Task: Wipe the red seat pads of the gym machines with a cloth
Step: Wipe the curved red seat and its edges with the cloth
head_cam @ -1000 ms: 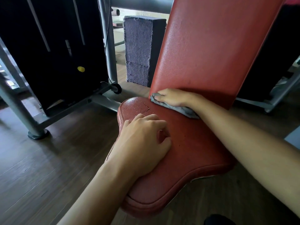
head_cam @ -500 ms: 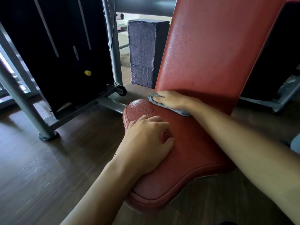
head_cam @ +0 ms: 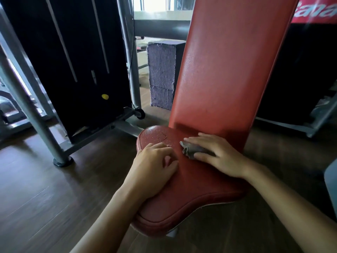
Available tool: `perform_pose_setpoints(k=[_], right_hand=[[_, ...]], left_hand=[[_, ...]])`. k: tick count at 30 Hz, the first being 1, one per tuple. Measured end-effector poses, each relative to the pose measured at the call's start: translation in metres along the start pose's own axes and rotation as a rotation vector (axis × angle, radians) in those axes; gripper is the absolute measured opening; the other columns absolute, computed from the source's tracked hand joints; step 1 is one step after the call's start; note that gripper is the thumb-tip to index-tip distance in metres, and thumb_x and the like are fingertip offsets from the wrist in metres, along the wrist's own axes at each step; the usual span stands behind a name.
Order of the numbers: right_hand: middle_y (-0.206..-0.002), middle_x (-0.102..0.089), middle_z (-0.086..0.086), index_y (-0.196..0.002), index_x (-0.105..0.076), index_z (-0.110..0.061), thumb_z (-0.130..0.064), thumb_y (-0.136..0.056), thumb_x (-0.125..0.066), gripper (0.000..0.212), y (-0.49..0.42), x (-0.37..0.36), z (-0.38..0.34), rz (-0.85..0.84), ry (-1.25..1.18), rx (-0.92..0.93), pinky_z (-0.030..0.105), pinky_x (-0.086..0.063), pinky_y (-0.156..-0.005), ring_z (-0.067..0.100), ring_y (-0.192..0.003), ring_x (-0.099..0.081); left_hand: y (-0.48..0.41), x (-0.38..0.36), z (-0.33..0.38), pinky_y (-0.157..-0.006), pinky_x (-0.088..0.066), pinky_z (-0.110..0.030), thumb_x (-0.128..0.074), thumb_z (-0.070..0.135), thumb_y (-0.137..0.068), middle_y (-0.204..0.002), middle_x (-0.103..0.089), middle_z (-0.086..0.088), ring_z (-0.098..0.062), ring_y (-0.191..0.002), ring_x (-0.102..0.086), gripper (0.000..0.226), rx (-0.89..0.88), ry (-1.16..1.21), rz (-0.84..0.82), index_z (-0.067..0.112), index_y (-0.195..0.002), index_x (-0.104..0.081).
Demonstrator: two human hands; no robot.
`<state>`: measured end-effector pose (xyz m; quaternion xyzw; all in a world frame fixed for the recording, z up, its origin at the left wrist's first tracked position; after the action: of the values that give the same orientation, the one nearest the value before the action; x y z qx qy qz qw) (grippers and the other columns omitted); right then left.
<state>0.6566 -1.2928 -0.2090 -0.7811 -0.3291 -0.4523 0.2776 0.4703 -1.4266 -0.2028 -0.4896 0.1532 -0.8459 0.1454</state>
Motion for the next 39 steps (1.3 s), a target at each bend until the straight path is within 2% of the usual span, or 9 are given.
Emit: perform_pose_setpoints(k=[5, 9, 13, 14, 18, 24, 27, 32, 39], right_hand=[[-0.134, -0.046, -0.02, -0.131, -0.051, -0.053, -0.074, -0.087, -0.035, 0.052, 0.027, -0.003, -0.008, 0.217, 0.161, -0.272, 0.042, -0.036, -0.101, 0.015, -0.129, -0.041], [-0.132, -0.055, -0.024, -0.13, -0.057, -0.05, -0.064, -0.087, -0.042, 0.048, 0.033, -0.016, -0.013, 0.291, 0.084, -0.206, 0.045, -0.045, -0.099, 0.014, -0.127, -0.051], [-0.118, -0.06, -0.033, -0.117, -0.066, -0.045, -0.031, -0.097, -0.062, 0.025, 0.041, -0.008, -0.007, 0.433, -0.29, -0.15, 0.007, -0.037, -0.099, -0.003, -0.118, -0.057], [-0.115, -0.063, -0.028, -0.114, -0.069, -0.039, -0.027, -0.097, -0.062, 0.022, 0.042, -0.007, -0.005, 0.487, -0.348, -0.164, 0.006, -0.038, -0.096, -0.001, -0.115, -0.059], [-0.113, -0.061, 0.001, -0.113, -0.073, -0.027, -0.034, -0.096, -0.062, 0.021, 0.039, -0.015, 0.0, 0.576, -0.04, -0.342, 0.036, -0.047, -0.091, 0.023, -0.109, -0.054], [-0.112, -0.067, -0.007, -0.115, -0.074, -0.025, -0.037, -0.096, -0.063, 0.025, 0.04, -0.012, -0.011, 0.461, -0.076, -0.152, 0.033, -0.047, -0.09, 0.015, -0.105, -0.06], [-0.112, -0.072, -0.017, -0.113, -0.076, -0.027, -0.033, -0.094, -0.067, 0.021, 0.044, -0.01, -0.014, 0.383, -0.311, -0.046, 0.022, -0.049, -0.098, -0.001, -0.109, -0.065], [-0.117, -0.072, -0.016, -0.116, -0.075, -0.023, -0.024, -0.097, -0.062, 0.023, 0.048, -0.001, -0.009, 0.474, -0.569, -0.087, 0.01, -0.044, -0.098, -0.005, -0.116, -0.062], [-0.112, -0.072, -0.017, -0.106, -0.078, -0.025, -0.02, -0.099, -0.061, 0.019, 0.04, -0.005, -0.005, 0.508, -0.473, -0.242, 0.0, -0.038, -0.088, -0.012, -0.109, -0.06]], left_hand=[[0.0, 0.002, 0.003, -0.086, -0.04, -0.03, -0.063, 0.038, -0.09, -0.095, -0.057, 0.026, -0.007, -0.097, -0.053, 0.007, 0.031, -0.039, 0.01, 0.036, -0.092, -0.07], [0.0, 0.006, 0.003, -0.095, -0.046, -0.038, -0.062, 0.033, -0.09, -0.105, -0.061, 0.023, -0.008, -0.105, -0.055, 0.015, 0.089, 0.023, 0.081, 0.037, -0.104, -0.067], [0.001, 0.013, -0.001, -0.091, -0.048, -0.029, -0.068, 0.024, -0.091, -0.105, -0.065, 0.022, -0.003, -0.103, -0.059, 0.014, 0.165, 0.188, 0.192, 0.036, -0.099, -0.067], [0.0, 0.013, -0.003, -0.09, -0.049, -0.029, -0.069, 0.022, -0.091, -0.102, -0.066, 0.023, -0.003, -0.101, -0.06, 0.013, 0.187, 0.238, 0.189, 0.034, -0.096, -0.069], [-0.001, 0.013, -0.001, -0.089, -0.054, -0.035, -0.069, 0.019, -0.093, -0.098, -0.065, 0.027, -0.005, -0.093, -0.064, 0.012, 0.199, 0.332, 0.171, 0.029, -0.094, -0.073], [-0.004, 0.015, -0.003, -0.095, -0.052, -0.034, -0.064, 0.018, -0.097, -0.105, -0.07, 0.018, -0.003, -0.1, -0.065, 0.015, 0.215, 0.426, 0.169, 0.03, -0.1, -0.074], [-0.007, 0.013, 0.004, -0.104, -0.045, -0.023, -0.062, 0.035, -0.098, -0.125, -0.062, 0.018, -0.001, -0.119, -0.056, 0.024, 0.162, 0.319, 0.003, 0.036, -0.12, -0.07], [-0.003, -0.003, 0.022, -0.115, -0.033, -0.041, -0.033, 0.074, -0.085, -0.147, -0.048, 0.022, -0.009, -0.137, -0.043, 0.064, -0.107, -0.116, -0.355, 0.05, -0.143, -0.047], [0.012, 0.039, 0.015, -0.106, -0.035, -0.026, -0.03, 0.072, -0.085, -0.13, -0.053, 0.025, -0.002, -0.123, -0.047, 0.058, -0.138, -0.302, -0.303, 0.046, -0.131, -0.054]])
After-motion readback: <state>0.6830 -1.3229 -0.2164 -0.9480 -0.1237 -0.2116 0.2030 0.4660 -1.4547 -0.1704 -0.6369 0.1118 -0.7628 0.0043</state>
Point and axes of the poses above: each hand's wrist, its own y-axis away from the middle knuckle, its own x-axis out of the back of the hand, z = x × y, the point moved 3 cm from there along -y, towards the middle knuckle
